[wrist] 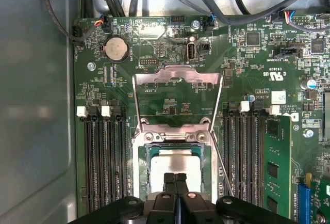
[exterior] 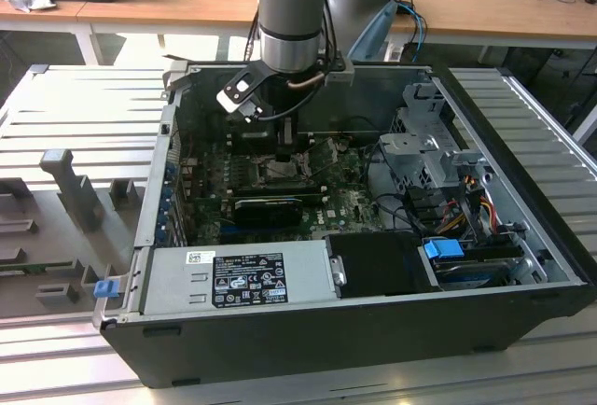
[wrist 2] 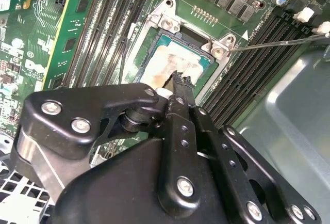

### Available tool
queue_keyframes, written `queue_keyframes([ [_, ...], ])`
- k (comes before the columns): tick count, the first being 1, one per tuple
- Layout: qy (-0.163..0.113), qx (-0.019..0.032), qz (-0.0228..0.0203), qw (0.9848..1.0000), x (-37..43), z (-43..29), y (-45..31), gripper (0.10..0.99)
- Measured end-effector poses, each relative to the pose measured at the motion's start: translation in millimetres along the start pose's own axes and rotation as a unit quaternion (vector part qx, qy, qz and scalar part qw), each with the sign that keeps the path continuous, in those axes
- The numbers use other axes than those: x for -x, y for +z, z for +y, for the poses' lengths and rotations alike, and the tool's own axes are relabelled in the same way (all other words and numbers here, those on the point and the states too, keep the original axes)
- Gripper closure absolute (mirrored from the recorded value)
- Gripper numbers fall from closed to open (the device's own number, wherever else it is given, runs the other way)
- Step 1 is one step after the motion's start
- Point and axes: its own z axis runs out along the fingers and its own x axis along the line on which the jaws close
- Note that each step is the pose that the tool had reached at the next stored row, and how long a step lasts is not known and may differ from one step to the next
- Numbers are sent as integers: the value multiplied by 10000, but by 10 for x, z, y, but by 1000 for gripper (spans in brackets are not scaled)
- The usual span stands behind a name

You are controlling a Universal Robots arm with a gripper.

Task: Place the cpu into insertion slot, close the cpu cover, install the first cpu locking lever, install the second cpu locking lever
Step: 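Place the cpu into insertion slot, then close the cpu cover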

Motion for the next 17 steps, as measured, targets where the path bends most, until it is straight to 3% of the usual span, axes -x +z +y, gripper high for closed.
queue_keyframes([
  [5, 0, 0, -10, 10000, 0, 6, -14, 980],
  [8, 1, -1, -10, 10000, 4, 64, -14, 980],
  [10, 3, -2, 12, 10000, 6, 69, -14, 980],
  [13, 2, -2, 12, 10000, 4, 70, -102, 980],
  [17, 2, -2, 13, 10000, 3, 70, -128, 980],
])
